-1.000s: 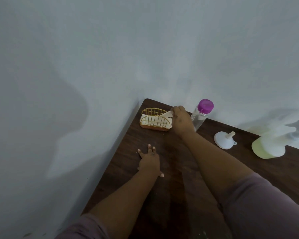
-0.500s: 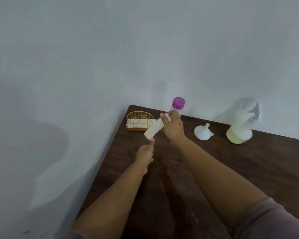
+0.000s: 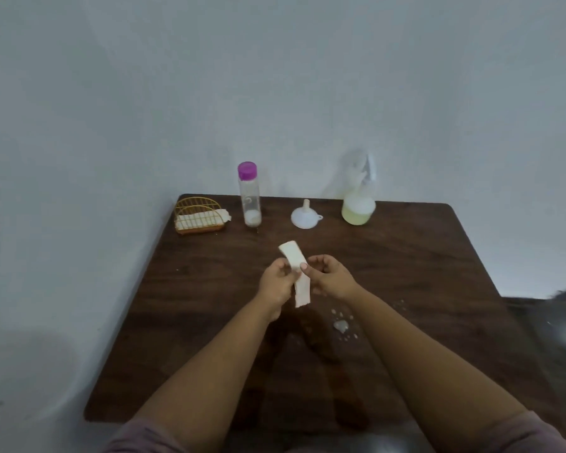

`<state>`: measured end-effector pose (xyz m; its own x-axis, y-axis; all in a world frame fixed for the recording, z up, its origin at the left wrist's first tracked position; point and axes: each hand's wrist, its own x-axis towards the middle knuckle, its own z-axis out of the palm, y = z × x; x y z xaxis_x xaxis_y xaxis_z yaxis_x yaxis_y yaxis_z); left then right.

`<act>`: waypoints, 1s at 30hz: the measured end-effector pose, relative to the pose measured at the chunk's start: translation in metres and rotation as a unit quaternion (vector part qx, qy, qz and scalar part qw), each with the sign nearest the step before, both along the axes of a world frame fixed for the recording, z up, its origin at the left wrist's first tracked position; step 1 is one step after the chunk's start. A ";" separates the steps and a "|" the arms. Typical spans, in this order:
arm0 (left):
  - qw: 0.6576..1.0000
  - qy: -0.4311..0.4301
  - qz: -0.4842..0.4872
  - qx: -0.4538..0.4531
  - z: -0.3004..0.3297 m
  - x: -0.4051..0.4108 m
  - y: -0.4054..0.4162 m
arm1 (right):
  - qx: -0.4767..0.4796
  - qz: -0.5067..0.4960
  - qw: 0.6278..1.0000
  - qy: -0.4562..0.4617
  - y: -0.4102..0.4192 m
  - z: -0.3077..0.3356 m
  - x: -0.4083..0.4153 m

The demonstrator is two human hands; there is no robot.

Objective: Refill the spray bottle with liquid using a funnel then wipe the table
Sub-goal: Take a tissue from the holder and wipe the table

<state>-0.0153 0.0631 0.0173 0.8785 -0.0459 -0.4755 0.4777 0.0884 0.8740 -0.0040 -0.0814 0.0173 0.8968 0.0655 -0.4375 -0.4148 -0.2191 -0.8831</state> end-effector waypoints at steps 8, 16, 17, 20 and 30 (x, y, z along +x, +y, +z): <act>0.994 -0.008 -0.063 0.087 -0.018 -0.062 -0.080 | 0.093 -0.112 0.988 0.050 -0.090 -0.013 -0.080; 0.983 0.003 -0.029 0.183 -0.058 -0.093 -0.070 | -0.229 -0.248 0.940 -0.053 -0.176 -0.021 -0.093; 0.977 -0.014 -0.032 0.212 -0.062 -0.093 -0.065 | -0.262 -0.237 0.931 -0.096 -0.180 -0.024 -0.092; 0.955 -0.061 -0.034 0.289 -0.074 -0.087 -0.050 | -0.299 -0.218 0.913 -0.169 -0.184 -0.032 -0.076; 0.907 -0.140 -0.075 0.389 -0.092 -0.066 -0.023 | -0.511 -0.020 0.855 -0.079 -0.169 -0.080 -0.028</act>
